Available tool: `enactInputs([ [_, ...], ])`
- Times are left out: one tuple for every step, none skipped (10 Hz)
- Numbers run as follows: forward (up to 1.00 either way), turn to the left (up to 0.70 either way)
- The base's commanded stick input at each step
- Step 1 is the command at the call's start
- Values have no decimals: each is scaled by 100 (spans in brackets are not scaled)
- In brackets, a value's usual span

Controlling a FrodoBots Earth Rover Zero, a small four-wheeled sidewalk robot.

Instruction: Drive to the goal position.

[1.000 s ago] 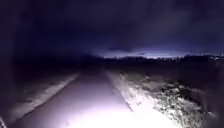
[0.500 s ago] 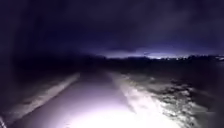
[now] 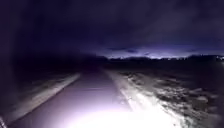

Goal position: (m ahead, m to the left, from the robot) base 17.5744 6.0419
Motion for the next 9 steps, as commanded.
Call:
enactInputs([
  [85, 0],
  [85, 0],
  [85, 0],
  [85, 0],
  [85, 0],
  [85, 0],
  [85, 0],
  [85, 0],
  [85, 0],
])
